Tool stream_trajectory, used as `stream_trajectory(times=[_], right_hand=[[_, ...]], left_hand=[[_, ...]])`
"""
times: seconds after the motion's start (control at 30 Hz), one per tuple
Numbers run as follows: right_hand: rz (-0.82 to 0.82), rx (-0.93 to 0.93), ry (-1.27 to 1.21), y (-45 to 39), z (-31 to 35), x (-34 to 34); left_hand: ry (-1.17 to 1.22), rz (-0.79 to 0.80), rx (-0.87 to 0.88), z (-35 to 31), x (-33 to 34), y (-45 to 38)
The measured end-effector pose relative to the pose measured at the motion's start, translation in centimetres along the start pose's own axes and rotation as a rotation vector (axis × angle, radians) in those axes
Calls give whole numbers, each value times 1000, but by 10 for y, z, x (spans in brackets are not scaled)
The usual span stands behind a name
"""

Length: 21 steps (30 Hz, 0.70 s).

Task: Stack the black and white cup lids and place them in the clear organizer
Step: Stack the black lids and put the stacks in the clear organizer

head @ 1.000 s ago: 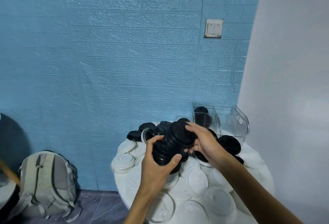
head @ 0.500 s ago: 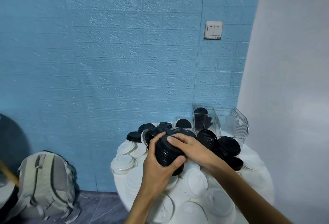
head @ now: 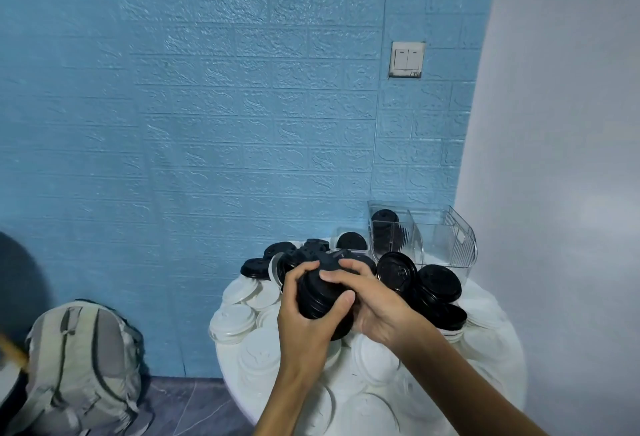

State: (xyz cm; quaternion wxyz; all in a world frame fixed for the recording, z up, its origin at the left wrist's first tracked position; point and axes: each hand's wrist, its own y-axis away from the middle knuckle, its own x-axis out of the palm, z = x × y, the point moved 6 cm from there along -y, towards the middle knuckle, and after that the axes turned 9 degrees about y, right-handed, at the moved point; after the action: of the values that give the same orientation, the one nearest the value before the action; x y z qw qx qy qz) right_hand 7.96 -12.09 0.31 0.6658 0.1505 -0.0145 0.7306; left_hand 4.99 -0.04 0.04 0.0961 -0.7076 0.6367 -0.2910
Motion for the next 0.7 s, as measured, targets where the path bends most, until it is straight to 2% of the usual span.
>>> stream_trajectory(times=[0.1, 0.2, 0.3, 0.5, 0.7], right_hand=[[127, 117, -47, 7, -9, 13], [184, 119, -15, 9, -8, 15], [173, 96, -25, 9, -9, 16], [152, 8, -96, 9, -7, 17], [78, 4, -64, 5, -15, 10]], left_hand=[[14, -35, 38, -4, 2, 2], [-6, -52, 86, -5, 2, 3], [-53, -99, 150, -7, -1, 4], [13, -121, 156, -9, 2, 2], [119, -115, 8, 5, 3, 1]])
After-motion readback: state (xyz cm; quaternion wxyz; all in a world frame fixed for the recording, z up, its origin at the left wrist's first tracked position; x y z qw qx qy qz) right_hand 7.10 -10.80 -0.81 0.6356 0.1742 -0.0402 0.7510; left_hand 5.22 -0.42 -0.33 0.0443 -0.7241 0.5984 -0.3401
